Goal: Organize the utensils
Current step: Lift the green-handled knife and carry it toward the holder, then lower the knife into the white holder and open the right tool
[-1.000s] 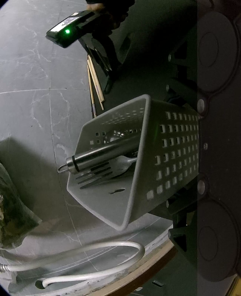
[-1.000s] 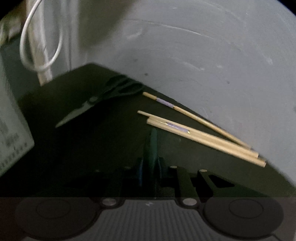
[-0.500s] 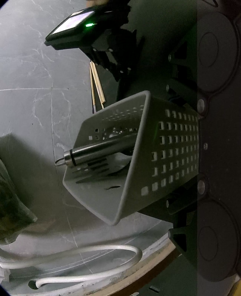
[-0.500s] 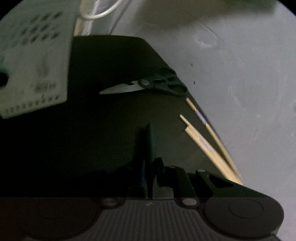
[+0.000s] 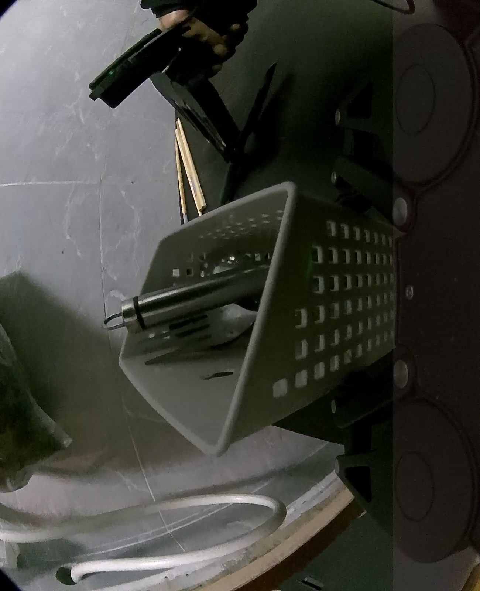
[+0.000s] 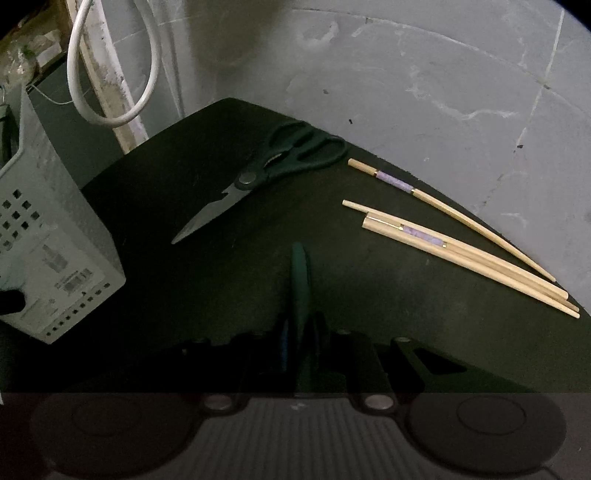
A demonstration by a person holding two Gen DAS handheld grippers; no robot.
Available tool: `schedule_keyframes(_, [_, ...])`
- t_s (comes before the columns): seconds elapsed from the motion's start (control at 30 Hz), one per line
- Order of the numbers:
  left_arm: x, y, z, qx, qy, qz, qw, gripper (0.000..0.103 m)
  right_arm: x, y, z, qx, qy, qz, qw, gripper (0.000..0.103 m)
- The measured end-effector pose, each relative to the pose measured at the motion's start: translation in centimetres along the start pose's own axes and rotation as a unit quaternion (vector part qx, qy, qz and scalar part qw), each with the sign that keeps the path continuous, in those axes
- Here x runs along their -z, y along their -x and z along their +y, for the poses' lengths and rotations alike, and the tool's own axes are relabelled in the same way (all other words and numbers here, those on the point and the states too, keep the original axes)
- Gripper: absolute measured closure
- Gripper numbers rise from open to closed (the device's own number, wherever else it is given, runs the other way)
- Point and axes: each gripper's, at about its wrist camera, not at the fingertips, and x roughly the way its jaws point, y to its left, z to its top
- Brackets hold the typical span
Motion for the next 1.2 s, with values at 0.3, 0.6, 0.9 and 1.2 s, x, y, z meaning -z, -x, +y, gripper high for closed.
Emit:
schedule_keyframes(0.3, [0.0, -0.1, 1.1, 0.018, -0.01, -0.008, 0.9997, 0.026, 2.2, 3.6, -1.0, -0.02, -0.14, -0.101, 0.985, 0.091])
schedule_keyframes(0.6, [0.3, 0.0, 2.0, 0.039, -0.025, -0.022, 0.9987, 0.026, 0.5, 11.5, 1.6, -0.035, -0.172, -0.27, 0.947, 0.091])
schedule_keyframes(0.9, [0.5, -0.1, 2.3, 0.045, -0.029, -0.032, 0.998, 0.026, -4.9, 18.7, 5.9, -0.048, -0.138, -0.406, 0.902, 0.091])
schedule_keyframes(1.2, [0.7, 0.0, 2.3, 0.05, -0.033, -0.039, 0.9975, 0.026, -6.6, 19.4, 11.1, -0.088, -0.118, -0.421, 0.895, 0.091])
